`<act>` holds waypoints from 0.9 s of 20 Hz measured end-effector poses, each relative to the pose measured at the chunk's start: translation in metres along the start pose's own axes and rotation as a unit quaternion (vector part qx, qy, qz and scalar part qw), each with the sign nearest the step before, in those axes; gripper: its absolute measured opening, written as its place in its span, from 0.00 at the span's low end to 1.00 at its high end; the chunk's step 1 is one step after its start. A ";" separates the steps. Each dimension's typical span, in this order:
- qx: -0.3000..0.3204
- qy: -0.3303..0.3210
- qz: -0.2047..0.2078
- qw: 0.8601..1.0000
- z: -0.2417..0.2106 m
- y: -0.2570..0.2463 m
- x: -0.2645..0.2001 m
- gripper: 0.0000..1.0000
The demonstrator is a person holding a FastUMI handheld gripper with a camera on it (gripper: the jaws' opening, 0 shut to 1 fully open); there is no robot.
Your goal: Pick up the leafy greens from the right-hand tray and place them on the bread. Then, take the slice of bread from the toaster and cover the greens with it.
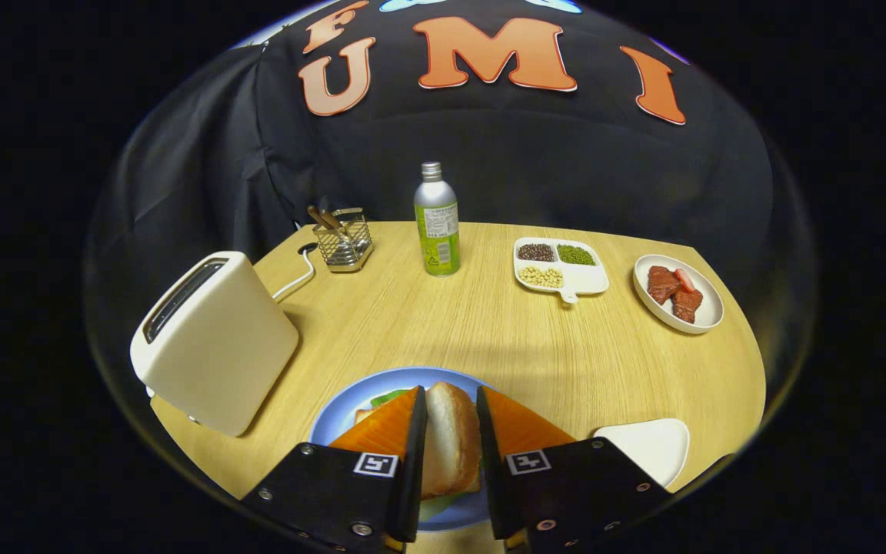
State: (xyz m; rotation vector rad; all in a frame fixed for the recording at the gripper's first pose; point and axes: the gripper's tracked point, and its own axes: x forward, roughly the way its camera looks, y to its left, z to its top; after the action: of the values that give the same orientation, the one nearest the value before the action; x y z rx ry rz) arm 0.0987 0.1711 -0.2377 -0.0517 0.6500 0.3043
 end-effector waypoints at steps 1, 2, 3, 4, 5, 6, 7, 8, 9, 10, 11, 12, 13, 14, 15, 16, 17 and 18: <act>-0.005 0.005 -0.006 1.000 -0.002 -0.004 0.000 0.41; -0.010 0.008 -0.011 1.000 -0.004 -0.006 0.001 0.42; -0.012 0.009 -0.014 1.000 -0.005 -0.008 0.001 0.45; -0.012 0.010 -0.018 1.000 -0.005 -0.009 -0.001 0.46; -0.010 0.008 -0.021 1.000 -0.003 -0.009 -0.002 0.51; -0.007 0.006 -0.023 1.000 -0.001 -0.009 -0.003 0.54; -0.005 0.002 -0.027 1.000 0.001 -0.010 -0.005 0.60; -0.003 -0.002 -0.028 1.000 0.005 -0.009 -0.008 0.64; -0.003 -0.005 -0.031 1.000 0.008 -0.009 -0.012 0.72; -0.003 -0.009 -0.035 0.999 0.012 -0.009 -0.014 0.77; -0.004 -0.013 -0.038 0.999 0.015 -0.009 -0.017 0.89; -0.003 -0.019 -0.041 0.999 0.021 -0.009 -0.021 0.94; -0.001 -0.026 -0.045 0.999 0.025 -0.010 -0.026 0.98; 0.000 -0.035 -0.050 0.998 0.032 -0.010 -0.030 0.98; 0.001 -0.044 -0.056 0.997 0.040 -0.010 -0.036 0.98; 0.001 -0.054 -0.059 0.997 0.047 -0.010 -0.042 0.98; 0.001 -0.063 -0.061 0.996 0.054 -0.008 -0.046 0.98; -0.001 -0.073 -0.064 0.995 0.062 -0.007 -0.053 0.98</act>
State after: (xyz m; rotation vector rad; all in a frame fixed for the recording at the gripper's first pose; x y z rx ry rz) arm 0.0975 0.1588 -0.1563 -0.0719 0.4988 0.1831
